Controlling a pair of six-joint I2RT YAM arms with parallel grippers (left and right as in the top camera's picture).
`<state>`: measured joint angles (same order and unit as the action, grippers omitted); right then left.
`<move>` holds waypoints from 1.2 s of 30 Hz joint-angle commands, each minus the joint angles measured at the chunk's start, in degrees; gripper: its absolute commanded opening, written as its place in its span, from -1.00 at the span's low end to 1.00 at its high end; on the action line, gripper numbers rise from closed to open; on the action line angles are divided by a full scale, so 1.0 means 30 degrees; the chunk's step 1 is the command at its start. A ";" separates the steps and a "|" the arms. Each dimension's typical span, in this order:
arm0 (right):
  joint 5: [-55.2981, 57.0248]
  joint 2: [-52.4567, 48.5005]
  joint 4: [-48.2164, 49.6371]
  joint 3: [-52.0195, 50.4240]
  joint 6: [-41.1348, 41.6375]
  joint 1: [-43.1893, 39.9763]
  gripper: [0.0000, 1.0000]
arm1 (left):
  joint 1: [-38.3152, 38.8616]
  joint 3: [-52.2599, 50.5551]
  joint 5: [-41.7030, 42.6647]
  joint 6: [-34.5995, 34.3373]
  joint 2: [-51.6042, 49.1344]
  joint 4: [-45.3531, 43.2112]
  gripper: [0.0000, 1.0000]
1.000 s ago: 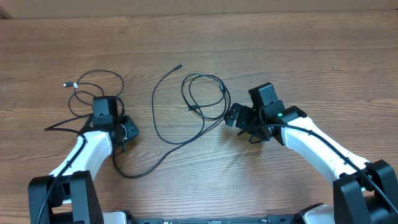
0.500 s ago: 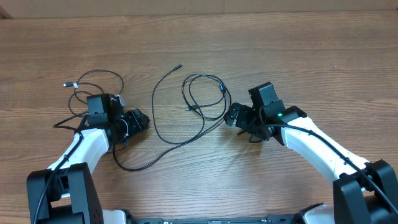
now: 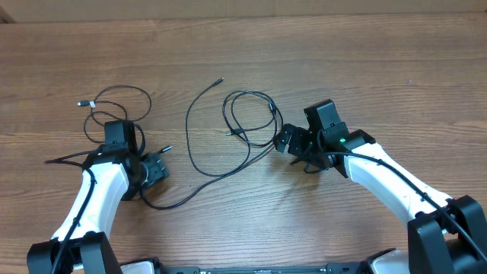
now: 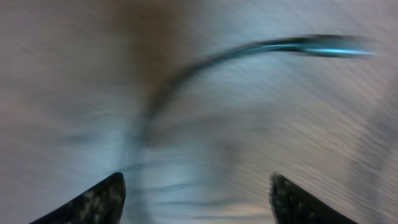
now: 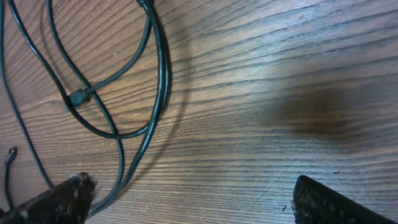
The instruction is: Untangle cables
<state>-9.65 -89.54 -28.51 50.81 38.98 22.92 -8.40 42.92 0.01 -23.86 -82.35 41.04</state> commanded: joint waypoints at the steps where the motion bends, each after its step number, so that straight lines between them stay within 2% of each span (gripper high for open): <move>1: 0.0576 -0.0058 0.0066 -0.0131 0.0000 0.0073 1.00 | -0.0124 0.0036 -0.6018 -0.3541 0.0233 0.1326 0.25; 5: 0.0576 -0.0058 0.0066 -0.0131 0.0000 0.0073 1.00 | -0.0117 -0.1515 -0.4371 -0.4692 0.0189 -0.0087 0.08; 8: 0.0568 -0.0058 0.0058 -0.0131 0.0000 0.0073 1.00 | -0.0117 -0.3235 -0.2812 -0.4692 0.0095 -0.2295 -0.46; 12: 0.0576 -0.0058 0.0131 -0.0131 0.0000 0.0073 1.00 | -0.0095 -0.4408 -0.0852 -0.4692 0.0080 -0.3694 -0.61; 13: 0.0568 -0.0058 0.0138 -0.0131 0.0000 0.0073 1.00 | -0.0080 -0.4597 -0.0831 -0.4692 0.0080 -0.3971 -0.83; 14: 0.0568 -0.0058 0.0131 -0.0131 0.0000 0.0073 1.00 | -0.0080 -0.4699 -0.0823 -0.4685 0.0080 -0.4182 -0.92; 16: 0.0568 -0.0058 0.0131 -0.0131 0.0000 0.0073 1.00 | -0.0080 -0.4772 -0.0408 -0.4561 0.0080 -0.4539 -0.92; 19: 0.0576 -0.0058 0.0138 -0.0131 0.0000 0.0073 1.00 | -0.0087 -0.4641 0.2353 -0.2324 0.0095 -0.5894 -0.92; 25: 0.0721 -0.0058 0.0444 -0.0131 0.0015 0.0073 1.00 | -0.0087 -0.3235 0.8859 -0.1078 0.0102 -0.7512 -0.91; 27: 0.0896 -0.0058 0.0576 -0.0138 0.0015 0.0073 1.00 | -0.0087 -0.2426 1.0112 -0.1020 0.0102 -0.7715 -0.92; 28: 0.1093 -0.0058 0.0641 -0.0138 0.0015 0.0073 1.00 | -0.0087 -0.1923 1.0528 -0.1027 0.0102 -0.7759 -0.92; 31: 0.1741 -0.0080 0.1195 -0.0204 0.0182 0.0073 0.82 | -0.0080 -0.0444 1.0732 -0.1035 0.0095 -0.8561 -0.92; 36: 0.3745 -0.0087 0.2448 -0.0204 0.0765 0.0073 0.75 | -0.0044 -0.0219 1.0659 -0.1020 0.0073 -1.0797 -0.92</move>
<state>-4.32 -89.54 -22.92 50.54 39.53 22.92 -8.73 41.43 29.85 -28.23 -81.84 10.22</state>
